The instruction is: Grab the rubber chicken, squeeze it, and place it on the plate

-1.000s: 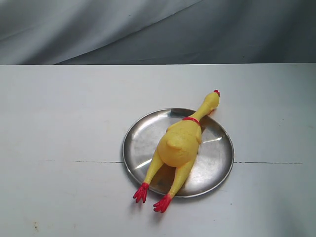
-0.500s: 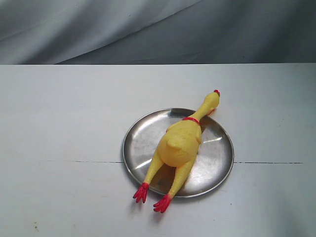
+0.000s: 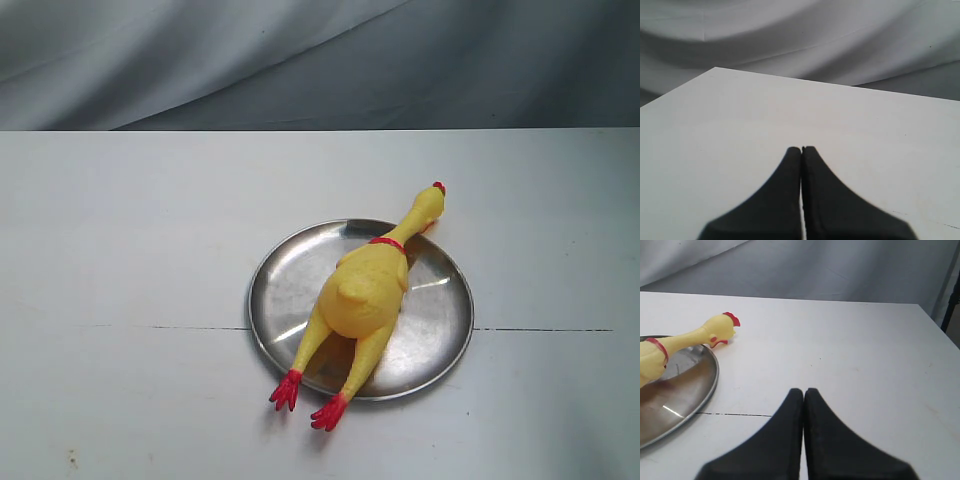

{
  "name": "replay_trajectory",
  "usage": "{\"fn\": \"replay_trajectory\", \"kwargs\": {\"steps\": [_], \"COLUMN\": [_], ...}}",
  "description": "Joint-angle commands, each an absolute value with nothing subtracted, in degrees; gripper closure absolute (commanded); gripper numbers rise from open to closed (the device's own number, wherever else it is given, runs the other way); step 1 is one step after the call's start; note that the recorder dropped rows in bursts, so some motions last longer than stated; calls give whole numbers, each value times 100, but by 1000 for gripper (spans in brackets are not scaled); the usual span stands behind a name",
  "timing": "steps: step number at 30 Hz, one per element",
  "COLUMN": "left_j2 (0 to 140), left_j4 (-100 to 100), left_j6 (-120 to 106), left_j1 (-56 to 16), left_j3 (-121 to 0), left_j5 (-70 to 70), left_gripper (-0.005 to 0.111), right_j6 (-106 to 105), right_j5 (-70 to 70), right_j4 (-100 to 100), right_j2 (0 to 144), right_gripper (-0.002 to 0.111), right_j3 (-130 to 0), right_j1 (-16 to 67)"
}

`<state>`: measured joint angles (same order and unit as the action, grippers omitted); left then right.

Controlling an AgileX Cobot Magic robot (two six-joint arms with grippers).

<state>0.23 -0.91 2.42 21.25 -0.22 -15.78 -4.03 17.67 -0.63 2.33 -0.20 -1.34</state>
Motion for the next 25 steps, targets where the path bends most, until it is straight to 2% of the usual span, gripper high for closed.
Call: {"fn": "replay_trajectory", "kwargs": {"steps": [1,25], "left_j2": [0,0], "left_j4": [-115,-115], "left_j6": [275,275], "left_j1": [2134,2134], "left_j3": [0,0], "left_j5": [-1524,-1524], "left_gripper": [107,107], "right_j6": [-382,-382], "right_j5": [1770,1770], "right_j4": [0,0], "right_j2": [209,209], "right_gripper": [108,108], "right_j3": [0,0], "right_j1": [-118,-118]}}
